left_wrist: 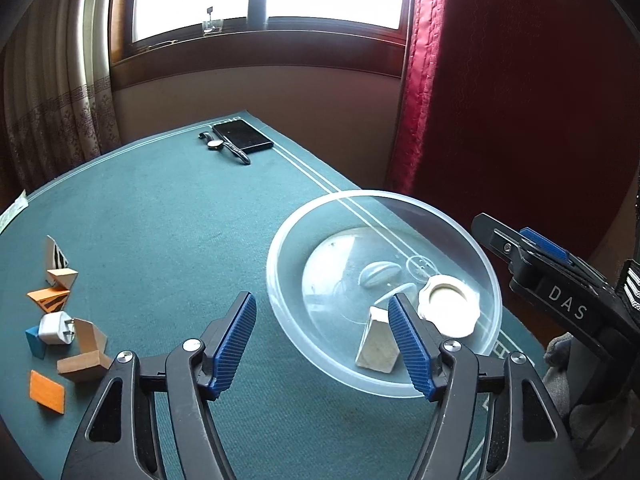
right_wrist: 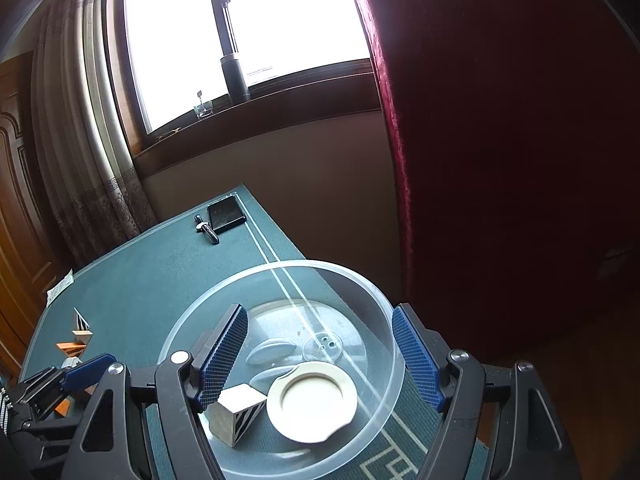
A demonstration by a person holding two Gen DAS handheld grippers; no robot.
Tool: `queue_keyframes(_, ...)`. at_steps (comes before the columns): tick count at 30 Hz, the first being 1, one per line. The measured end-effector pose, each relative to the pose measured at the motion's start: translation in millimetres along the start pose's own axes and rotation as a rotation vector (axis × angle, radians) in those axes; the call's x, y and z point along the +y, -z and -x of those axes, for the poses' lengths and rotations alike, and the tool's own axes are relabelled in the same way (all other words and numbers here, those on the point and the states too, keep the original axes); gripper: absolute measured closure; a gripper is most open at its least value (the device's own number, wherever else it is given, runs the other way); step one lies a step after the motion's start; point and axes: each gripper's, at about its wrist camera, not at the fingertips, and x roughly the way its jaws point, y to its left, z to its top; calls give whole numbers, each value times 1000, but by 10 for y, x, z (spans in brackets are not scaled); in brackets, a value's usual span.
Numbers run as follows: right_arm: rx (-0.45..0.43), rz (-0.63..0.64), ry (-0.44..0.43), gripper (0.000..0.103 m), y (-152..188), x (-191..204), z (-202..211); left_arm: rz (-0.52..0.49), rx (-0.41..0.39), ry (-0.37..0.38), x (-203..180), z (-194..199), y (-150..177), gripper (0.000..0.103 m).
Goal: Organize rigid objects
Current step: 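Open the left gripper over the bowl while the right gripper releases the plate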
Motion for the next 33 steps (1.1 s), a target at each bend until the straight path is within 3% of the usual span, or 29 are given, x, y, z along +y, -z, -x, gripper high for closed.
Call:
queue_keyframes(2, 0, 6, -6, 24, 9, 15, 0, 8, -4, -15, 43, 8, 11, 27)
queue_keyframes(7, -8, 22, -25, 22, 37, 55, -1, 28, -7, -47, 149, 34, 38, 27)
queue_keyframes(12, -14, 48, -38, 20, 79, 122, 4, 24, -39, -141, 265, 96, 70, 22)
queue_keyframes(33, -1, 197, -71, 16, 339, 556, 5, 159, -76, -334, 1204, 579, 390, 21)
